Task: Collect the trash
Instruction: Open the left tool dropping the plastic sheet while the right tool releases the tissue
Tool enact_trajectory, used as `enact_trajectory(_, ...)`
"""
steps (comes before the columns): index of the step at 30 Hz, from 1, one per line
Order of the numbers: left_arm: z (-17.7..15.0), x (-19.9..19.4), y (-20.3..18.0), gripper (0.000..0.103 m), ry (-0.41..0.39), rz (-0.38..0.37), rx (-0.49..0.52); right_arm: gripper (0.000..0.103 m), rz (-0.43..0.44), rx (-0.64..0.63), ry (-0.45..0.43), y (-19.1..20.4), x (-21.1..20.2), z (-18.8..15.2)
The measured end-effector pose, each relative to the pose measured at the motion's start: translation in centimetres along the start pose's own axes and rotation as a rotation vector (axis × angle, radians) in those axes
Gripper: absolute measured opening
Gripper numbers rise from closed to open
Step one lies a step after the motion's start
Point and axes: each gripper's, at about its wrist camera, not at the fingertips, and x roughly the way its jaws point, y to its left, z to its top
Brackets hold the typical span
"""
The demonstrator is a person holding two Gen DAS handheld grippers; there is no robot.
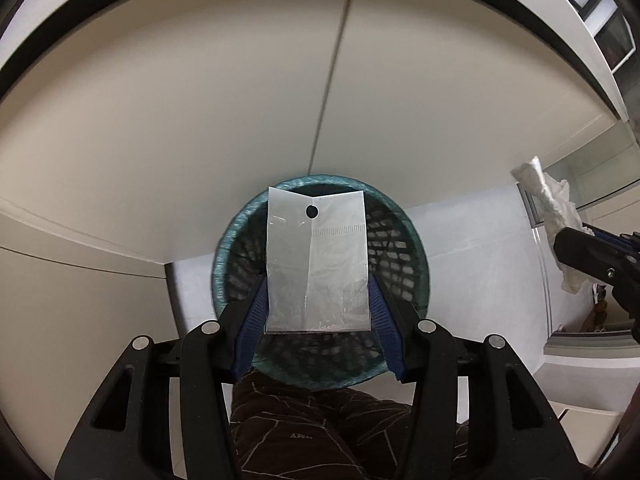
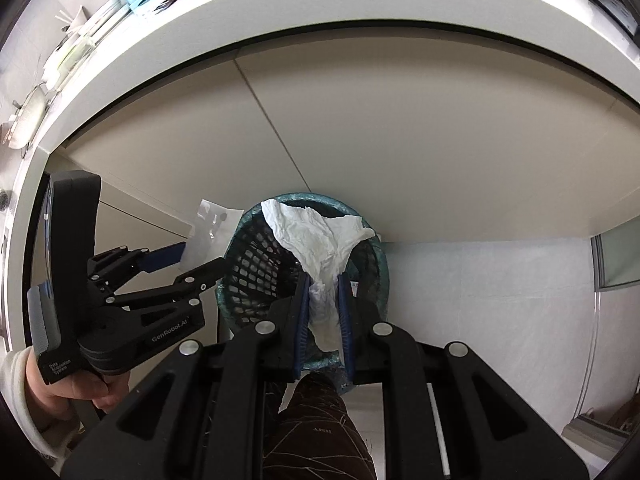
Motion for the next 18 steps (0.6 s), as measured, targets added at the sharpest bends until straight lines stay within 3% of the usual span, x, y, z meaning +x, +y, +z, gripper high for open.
enact_trajectory(9,0.8,0.2,-0.7,0.056,-0.003,-0.020,0.028,0.013,-0.004,0.023,0.006,0.6,0.4,0.9)
enact_trajectory(18,-0.2,0.0,-2.1,0.075,-0.017,-0.030,0.026,0.013,0.001,0.028,0.007,0.1,0.7,0.6)
